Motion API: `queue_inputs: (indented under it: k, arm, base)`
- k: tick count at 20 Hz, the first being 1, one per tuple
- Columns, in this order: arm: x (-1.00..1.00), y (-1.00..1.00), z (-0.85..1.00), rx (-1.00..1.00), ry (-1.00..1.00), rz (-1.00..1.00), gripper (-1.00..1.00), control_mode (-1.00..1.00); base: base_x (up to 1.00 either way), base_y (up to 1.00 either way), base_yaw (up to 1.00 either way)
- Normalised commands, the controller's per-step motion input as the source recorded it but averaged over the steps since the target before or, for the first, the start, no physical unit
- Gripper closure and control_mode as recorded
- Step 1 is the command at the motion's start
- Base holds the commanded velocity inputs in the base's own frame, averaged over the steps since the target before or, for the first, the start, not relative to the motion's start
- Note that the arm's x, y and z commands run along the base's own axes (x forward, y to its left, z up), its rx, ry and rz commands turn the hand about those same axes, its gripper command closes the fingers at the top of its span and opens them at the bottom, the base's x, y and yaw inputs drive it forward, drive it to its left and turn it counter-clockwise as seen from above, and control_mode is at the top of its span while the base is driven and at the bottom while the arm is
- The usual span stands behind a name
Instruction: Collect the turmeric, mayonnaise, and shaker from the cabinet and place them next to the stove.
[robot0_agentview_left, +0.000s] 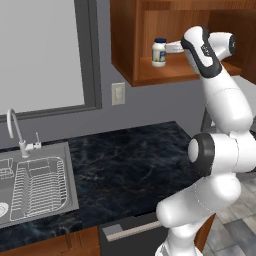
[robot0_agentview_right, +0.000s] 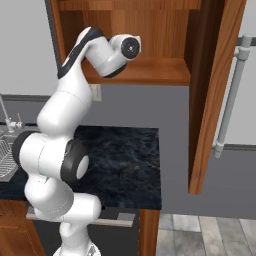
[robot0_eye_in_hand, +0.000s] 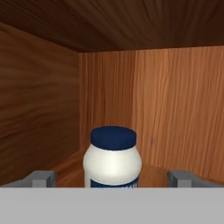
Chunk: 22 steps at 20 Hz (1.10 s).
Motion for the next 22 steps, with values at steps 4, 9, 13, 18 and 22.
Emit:
queue_inputs:
  k: [4, 9, 13, 18, 22]
  arm:
    - [0.15, 0.00, 0.01, 0.00, 0.06, 0.00, -1.00, -1.00]
    - [0.14, 0.00, 0.00, 0.00, 0.08, 0.00, -1.00, -1.00]
    - [0.13, 0.01, 0.02, 0.00, 0.08, 0.00, -1.00, -1.00]
    - [0.10, 0.02, 0.04, 0.00, 0.07, 0.00, -1.00, -1.00]
    - [0.07, 0.07, 0.08, 0.00, 0.07, 0.00, -1.00, -1.00]
  base:
    - [0.00, 0.00, 0.00]
    - [0.00, 0.00, 0.00]
    - [0.00, 0.00, 0.00]
    - [0.00, 0.00, 0.00]
    - [0.00, 0.00, 0.00]
